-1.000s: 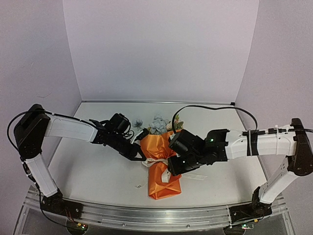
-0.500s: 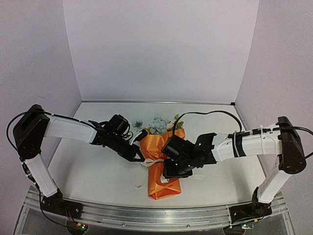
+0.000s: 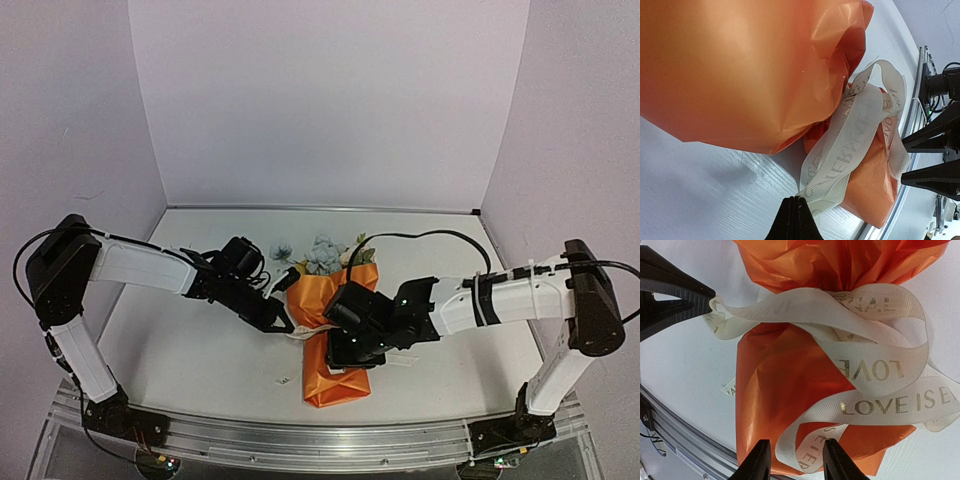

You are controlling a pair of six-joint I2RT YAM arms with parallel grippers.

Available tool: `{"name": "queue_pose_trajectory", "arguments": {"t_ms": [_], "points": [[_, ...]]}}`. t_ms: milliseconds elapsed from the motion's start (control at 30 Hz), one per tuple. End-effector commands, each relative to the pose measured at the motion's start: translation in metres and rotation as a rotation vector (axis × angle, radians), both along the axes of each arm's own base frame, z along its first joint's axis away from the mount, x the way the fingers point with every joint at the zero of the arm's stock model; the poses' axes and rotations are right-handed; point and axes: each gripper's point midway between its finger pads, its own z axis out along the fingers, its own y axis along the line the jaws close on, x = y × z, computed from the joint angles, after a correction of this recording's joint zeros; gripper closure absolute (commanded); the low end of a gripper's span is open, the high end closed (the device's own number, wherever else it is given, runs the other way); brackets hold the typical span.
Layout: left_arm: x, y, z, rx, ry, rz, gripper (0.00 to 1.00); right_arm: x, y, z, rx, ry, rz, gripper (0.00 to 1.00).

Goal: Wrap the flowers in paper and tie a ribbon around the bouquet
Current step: Adjust the half-tied ribbon on the folded bouquet.

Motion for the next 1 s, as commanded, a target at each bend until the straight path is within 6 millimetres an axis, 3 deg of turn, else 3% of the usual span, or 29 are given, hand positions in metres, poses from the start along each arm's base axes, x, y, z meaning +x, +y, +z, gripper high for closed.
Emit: {"name": "queue_pose_trajectory", "arguments": {"t_ms": [0,67,300,667,833,967], "points": [[0.006,-0.003,0.020,-0.041,-0.064,0.006,1.00,0.000,0.006,0.002,0.014,-0.011,0.005,0.65],[0.006,-0.003,0.019,-0.039,-0.062,0.008,1.00,0.000,0.008,0.000,0.011,-0.006,0.005,0.69],[0.010,0.000,0.018,-0.026,-0.074,0.048,1.00,0.000,-0.013,0.010,-0.040,-0.053,0.056,1.00],[0.022,0.014,0.011,0.034,-0.111,0.144,1.00,0.021,-0.103,0.042,-0.237,-0.262,0.094,1.00],[0.028,0.019,0.010,0.051,-0.133,0.177,1.00,0.036,-0.145,0.035,-0.351,-0.294,0.061,1.00],[0.034,0.025,0.007,0.078,-0.142,0.227,1.00,0.042,-0.168,0.018,-0.424,-0.264,0.037,1.00]]}}
